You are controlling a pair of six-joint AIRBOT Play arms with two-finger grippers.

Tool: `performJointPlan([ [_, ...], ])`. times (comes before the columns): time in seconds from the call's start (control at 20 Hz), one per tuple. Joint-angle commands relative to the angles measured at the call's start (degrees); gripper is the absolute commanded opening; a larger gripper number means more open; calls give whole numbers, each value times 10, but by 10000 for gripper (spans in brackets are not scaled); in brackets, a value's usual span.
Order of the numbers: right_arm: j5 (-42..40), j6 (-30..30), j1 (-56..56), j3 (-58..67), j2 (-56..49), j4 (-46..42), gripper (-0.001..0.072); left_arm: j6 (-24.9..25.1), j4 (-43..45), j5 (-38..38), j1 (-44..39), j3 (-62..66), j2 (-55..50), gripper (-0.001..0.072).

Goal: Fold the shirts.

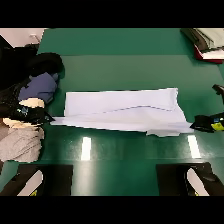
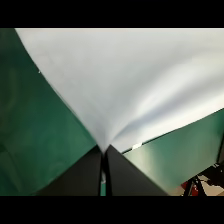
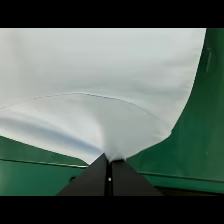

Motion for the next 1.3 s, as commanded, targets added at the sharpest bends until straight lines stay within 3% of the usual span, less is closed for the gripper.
performJointPlan([
  [0.0,-37,0,-4,39,-29,30,18,-10,-11,67,0,0,10,22],
  [0.25,-118,-5,26,111,-167,54,18,-2,-12,143,0,0,-66,22],
  [0.45,-158,-5,71,162,-269,55,18,49,-50,183,0,0,-135,22],
  [0.55,-162,-5,83,193,-314,55,18,68,-66,203,0,7,-163,22],
  [1.0,-177,-4,90,294,-425,57,26,70,-80,289,0,78,-236,24],
  [1.05,-190,-4,90,299,-433,70,135,70,-96,311,0,78,-240,50],
  [1.1,-214,-4,90,301,-439,88,396,70,-104,332,0,78,-240,345],
  [1.15,-238,-4,90,304,-444,115,573,67,-116,355,0,80,-240,626],
  [1.25,-263,-7,81,303,-444,164,576,63,-127,360,0,94,-240,617],
])
